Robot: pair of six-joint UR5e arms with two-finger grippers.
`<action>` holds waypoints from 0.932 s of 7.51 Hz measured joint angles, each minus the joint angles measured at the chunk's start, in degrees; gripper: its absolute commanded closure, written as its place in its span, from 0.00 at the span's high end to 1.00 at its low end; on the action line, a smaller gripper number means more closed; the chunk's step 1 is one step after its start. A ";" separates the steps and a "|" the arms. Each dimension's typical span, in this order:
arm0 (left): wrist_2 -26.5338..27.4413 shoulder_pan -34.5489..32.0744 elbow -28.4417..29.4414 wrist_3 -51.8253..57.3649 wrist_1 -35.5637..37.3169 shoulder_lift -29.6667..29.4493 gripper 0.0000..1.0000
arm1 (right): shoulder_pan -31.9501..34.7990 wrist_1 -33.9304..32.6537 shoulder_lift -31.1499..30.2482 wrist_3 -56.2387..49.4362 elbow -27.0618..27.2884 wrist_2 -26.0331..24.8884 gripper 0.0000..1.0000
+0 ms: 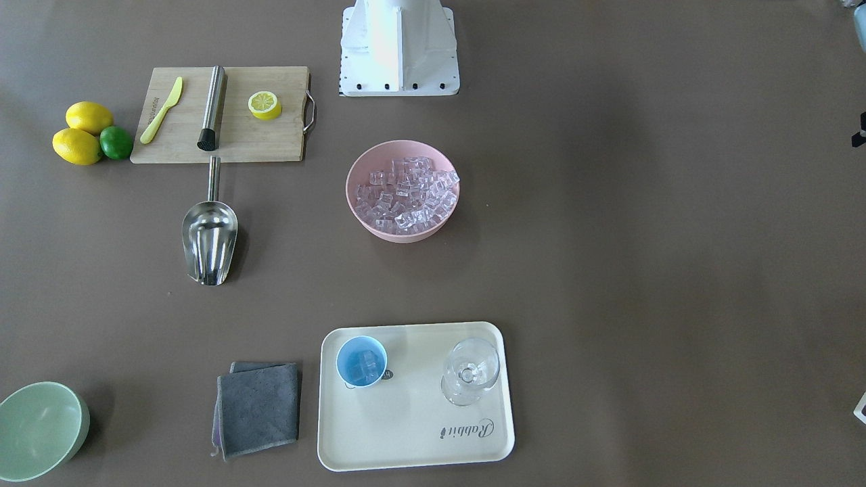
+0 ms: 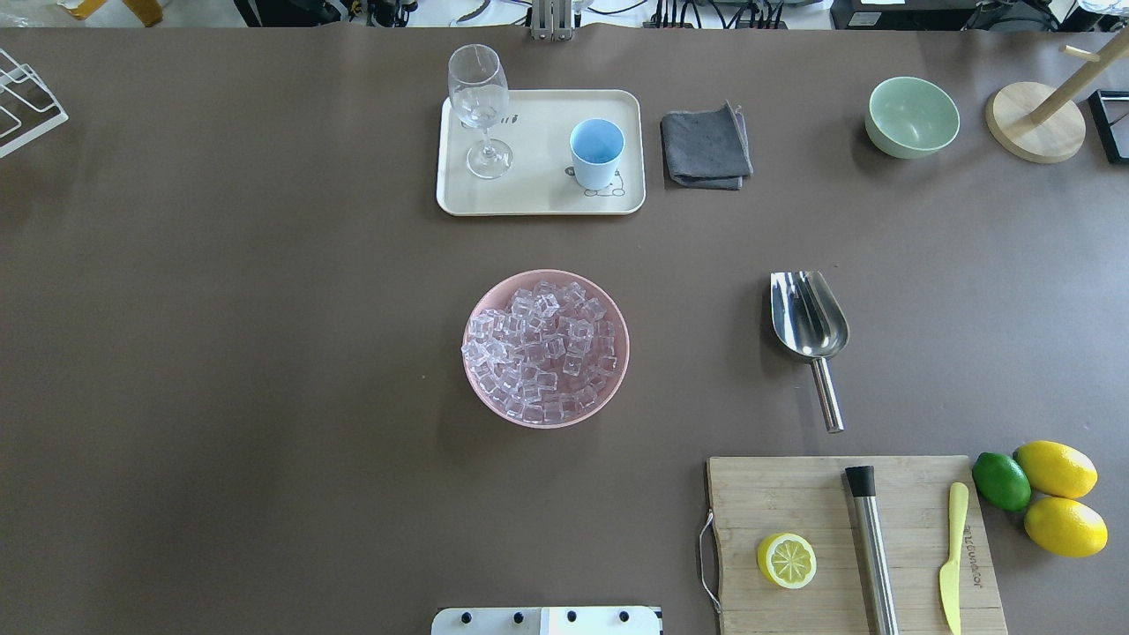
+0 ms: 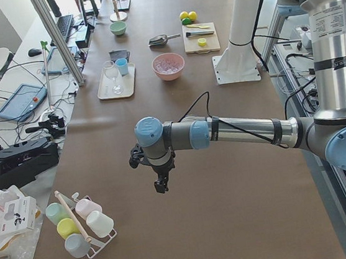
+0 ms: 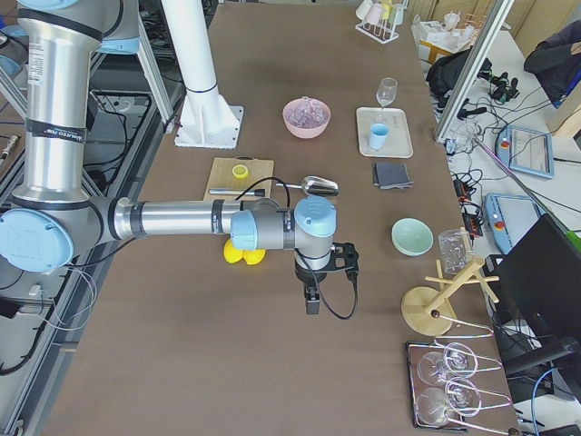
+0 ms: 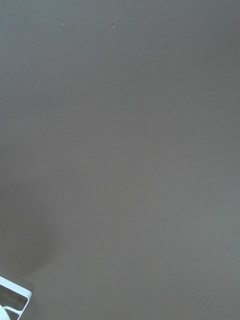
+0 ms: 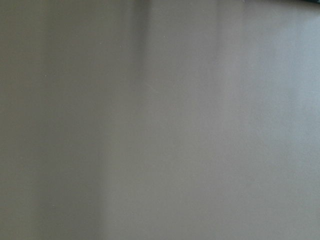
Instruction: Put ice in cup with scoop
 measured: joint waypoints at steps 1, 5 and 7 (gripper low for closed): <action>0.00 -0.04 0.09 -0.02 0.02 0.06 0.98 | 2.45 -0.26 0.04 -1.99 -1.07 1.57 1.00; 0.07 0.05 0.75 -0.05 0.42 0.03 0.98 | 3.94 -0.83 -0.14 -3.02 -2.70 1.02 1.00; 0.15 0.14 0.98 -0.06 0.44 0.02 0.98 | 3.97 -0.74 -0.17 -3.14 -3.00 0.95 1.00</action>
